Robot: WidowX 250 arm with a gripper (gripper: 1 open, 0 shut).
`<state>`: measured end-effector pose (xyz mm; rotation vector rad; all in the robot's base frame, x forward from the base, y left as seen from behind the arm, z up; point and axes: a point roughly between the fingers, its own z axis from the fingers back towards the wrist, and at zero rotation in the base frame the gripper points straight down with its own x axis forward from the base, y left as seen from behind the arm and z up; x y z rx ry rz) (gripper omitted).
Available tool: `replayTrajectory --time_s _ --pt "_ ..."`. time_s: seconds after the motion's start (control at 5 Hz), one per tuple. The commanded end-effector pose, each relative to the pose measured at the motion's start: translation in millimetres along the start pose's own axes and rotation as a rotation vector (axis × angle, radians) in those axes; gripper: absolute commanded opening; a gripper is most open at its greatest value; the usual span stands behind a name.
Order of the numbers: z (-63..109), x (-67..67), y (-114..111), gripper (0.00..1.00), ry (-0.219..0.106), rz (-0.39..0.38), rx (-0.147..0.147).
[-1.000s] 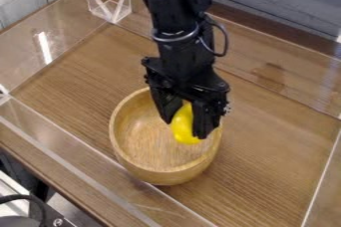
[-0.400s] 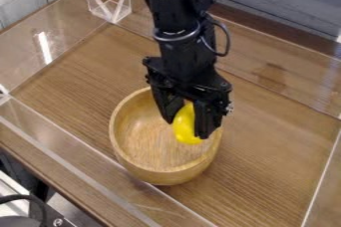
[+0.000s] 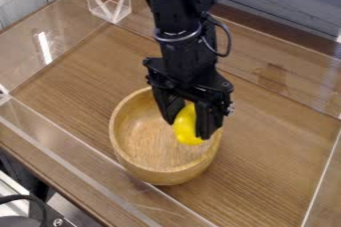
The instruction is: Remove the lemon from inside the brown bowl and put it on the table
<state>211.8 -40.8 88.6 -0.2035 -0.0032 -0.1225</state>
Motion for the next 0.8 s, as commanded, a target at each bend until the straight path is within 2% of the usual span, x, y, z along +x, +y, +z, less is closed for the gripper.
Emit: replayTrajectory --time_s 0.0,0.6 --pt "14.1 8.3 -4.9 0.0 -0.061 -0.021 0.003" --pt "14.5 8.1 -6.8 0.0 -0.063 -0.02 0.0"
